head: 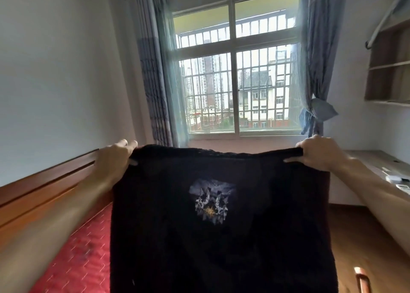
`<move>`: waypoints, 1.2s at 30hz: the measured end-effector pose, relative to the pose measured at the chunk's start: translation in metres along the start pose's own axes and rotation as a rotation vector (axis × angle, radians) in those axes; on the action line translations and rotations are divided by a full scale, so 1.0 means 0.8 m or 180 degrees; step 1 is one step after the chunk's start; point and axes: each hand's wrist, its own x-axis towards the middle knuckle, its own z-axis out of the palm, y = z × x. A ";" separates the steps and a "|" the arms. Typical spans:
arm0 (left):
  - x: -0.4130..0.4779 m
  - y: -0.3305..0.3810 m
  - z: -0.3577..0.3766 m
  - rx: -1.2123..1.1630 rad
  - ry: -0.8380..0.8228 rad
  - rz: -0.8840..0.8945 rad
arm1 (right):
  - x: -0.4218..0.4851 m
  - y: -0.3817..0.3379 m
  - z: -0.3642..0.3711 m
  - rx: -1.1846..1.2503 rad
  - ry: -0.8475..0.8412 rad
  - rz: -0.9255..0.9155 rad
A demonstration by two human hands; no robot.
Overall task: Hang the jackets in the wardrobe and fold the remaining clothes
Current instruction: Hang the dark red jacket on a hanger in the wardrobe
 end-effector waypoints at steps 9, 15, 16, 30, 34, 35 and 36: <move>0.007 -0.057 -0.038 -0.1504 -0.1702 -0.0225 | 0.009 -0.039 0.002 0.0273 -0.0546 0.0136; -0.024 -0.068 -0.044 -0.0882 -0.1779 -0.0405 | 0.017 -0.080 0.016 0.1541 -0.1008 0.0734; -0.027 -0.066 -0.048 -0.0937 -0.1789 -0.0540 | 0.014 -0.094 0.006 0.1686 -0.1179 0.0763; -0.158 0.009 -0.225 -0.2336 -0.1465 -0.2441 | -0.064 -0.322 -0.101 0.4231 -0.1542 -0.0044; -0.222 0.003 -0.285 -0.2292 -0.1327 -0.3130 | -0.118 -0.406 -0.133 0.5014 -0.1577 -0.0189; -0.236 0.001 -0.300 -0.2366 -0.1273 -0.3255 | -0.135 -0.428 -0.143 0.5099 -0.1603 -0.0331; -0.250 -0.002 -0.315 -0.2483 -0.1182 -0.3381 | -0.153 -0.449 -0.155 0.5099 -0.1638 -0.0503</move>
